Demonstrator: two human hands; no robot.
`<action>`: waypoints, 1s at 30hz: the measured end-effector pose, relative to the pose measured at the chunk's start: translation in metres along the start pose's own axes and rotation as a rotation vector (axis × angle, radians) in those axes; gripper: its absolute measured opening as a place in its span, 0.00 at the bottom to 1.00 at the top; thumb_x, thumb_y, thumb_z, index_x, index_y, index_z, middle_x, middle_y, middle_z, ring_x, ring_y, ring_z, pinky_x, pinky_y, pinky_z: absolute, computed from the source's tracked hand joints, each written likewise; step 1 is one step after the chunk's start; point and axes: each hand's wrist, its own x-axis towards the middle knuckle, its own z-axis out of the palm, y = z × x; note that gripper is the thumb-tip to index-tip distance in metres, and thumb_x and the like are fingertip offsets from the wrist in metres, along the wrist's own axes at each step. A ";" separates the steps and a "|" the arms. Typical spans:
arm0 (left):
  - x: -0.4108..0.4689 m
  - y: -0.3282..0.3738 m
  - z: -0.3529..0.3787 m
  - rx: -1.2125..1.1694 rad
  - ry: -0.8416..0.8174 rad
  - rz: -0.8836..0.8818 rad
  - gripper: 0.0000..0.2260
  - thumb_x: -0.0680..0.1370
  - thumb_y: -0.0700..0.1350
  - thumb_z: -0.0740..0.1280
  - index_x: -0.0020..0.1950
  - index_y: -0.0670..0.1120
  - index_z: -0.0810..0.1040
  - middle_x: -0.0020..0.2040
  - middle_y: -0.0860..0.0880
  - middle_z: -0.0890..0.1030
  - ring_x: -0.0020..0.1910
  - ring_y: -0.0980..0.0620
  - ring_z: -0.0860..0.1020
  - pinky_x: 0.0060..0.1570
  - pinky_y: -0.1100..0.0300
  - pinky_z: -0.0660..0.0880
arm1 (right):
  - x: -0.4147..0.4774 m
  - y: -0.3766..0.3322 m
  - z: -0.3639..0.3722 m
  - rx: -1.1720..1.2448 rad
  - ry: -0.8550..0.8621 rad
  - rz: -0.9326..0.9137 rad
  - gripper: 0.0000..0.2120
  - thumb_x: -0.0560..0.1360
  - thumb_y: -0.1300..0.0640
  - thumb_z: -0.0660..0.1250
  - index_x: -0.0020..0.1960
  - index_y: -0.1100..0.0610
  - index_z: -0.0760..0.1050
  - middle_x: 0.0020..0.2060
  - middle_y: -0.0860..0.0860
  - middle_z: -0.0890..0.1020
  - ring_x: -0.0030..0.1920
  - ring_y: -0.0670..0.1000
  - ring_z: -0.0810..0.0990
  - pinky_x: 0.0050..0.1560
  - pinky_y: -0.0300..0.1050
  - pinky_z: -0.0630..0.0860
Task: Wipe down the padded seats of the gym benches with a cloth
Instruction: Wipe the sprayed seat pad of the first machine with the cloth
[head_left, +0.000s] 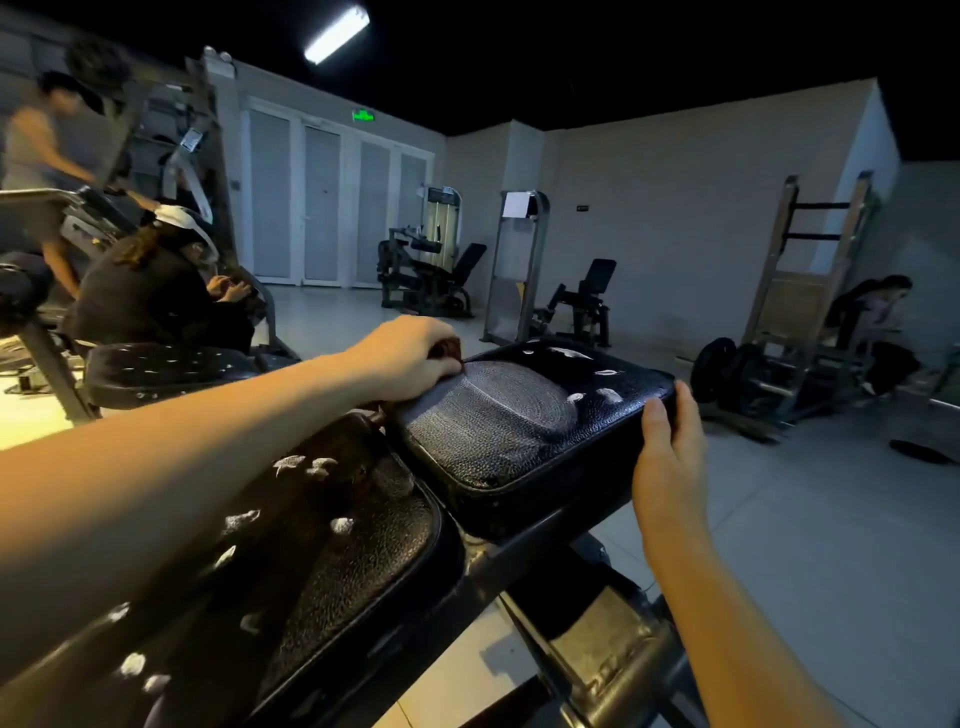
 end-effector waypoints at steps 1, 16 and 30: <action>0.010 0.006 0.004 -0.037 -0.004 -0.010 0.06 0.80 0.50 0.69 0.51 0.48 0.79 0.49 0.49 0.80 0.54 0.44 0.78 0.48 0.56 0.69 | 0.000 0.001 0.000 -0.002 0.003 0.000 0.24 0.86 0.47 0.56 0.81 0.47 0.59 0.70 0.39 0.68 0.70 0.42 0.67 0.71 0.46 0.66; -0.007 -0.012 -0.006 -0.021 -0.039 -0.024 0.05 0.80 0.51 0.69 0.49 0.50 0.78 0.49 0.50 0.80 0.53 0.44 0.78 0.49 0.52 0.72 | -0.001 0.003 0.003 -0.016 0.041 -0.019 0.24 0.86 0.47 0.55 0.81 0.47 0.59 0.74 0.43 0.68 0.70 0.42 0.66 0.71 0.45 0.64; -0.028 -0.008 -0.014 -0.024 -0.031 0.044 0.06 0.80 0.50 0.70 0.50 0.48 0.79 0.46 0.52 0.77 0.51 0.45 0.78 0.49 0.52 0.72 | -0.004 0.000 0.001 -0.025 0.032 -0.014 0.25 0.86 0.47 0.55 0.81 0.48 0.58 0.75 0.42 0.67 0.73 0.43 0.64 0.70 0.42 0.62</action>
